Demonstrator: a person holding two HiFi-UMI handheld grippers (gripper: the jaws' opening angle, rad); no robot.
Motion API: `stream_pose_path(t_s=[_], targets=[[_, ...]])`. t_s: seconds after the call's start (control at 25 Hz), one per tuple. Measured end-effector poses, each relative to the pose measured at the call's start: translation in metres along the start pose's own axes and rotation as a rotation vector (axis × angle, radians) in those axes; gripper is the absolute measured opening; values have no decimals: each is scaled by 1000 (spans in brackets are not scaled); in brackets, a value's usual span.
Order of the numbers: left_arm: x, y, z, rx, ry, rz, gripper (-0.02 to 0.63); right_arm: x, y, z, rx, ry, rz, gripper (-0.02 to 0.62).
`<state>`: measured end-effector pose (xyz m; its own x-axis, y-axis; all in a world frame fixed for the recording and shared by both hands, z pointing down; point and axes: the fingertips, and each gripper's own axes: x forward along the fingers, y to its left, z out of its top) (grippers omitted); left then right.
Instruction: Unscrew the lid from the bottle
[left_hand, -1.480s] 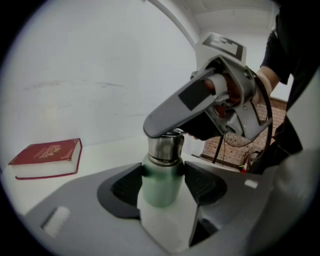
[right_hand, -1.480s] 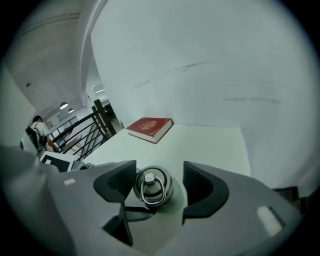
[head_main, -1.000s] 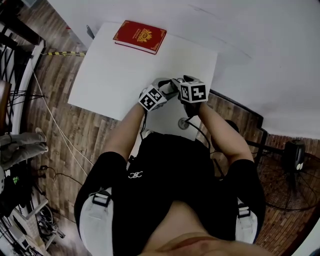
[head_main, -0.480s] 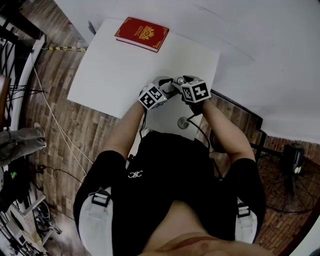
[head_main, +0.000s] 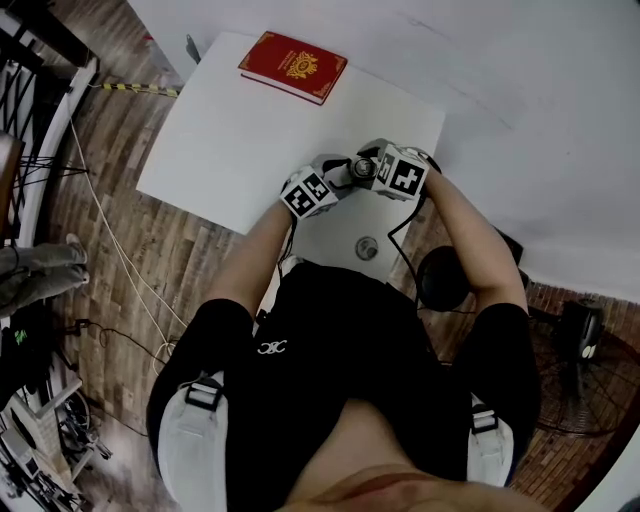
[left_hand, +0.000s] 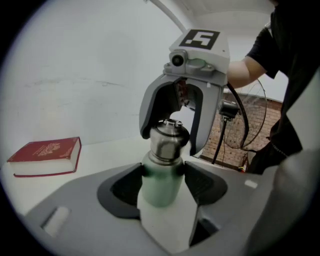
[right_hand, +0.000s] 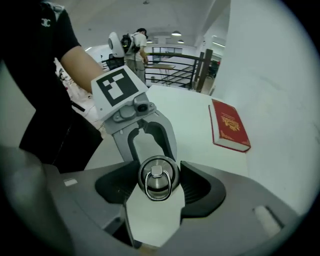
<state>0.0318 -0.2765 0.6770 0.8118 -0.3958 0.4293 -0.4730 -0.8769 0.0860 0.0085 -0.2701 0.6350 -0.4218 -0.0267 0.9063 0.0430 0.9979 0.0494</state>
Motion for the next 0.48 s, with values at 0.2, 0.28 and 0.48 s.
stream_pose_path(t_s=[0.2, 0.28, 0.48], targets=[[-1, 0, 0, -3, -2, 4, 318, -8, 4, 3, -62, -72, 108, 259], [-1, 0, 0, -7, -1, 7, 318, -11, 7, 6, -50, -94, 107, 259], [-1, 2, -3, -15, 4, 11, 319, -24, 11, 12, -22, -152, 72, 259]])
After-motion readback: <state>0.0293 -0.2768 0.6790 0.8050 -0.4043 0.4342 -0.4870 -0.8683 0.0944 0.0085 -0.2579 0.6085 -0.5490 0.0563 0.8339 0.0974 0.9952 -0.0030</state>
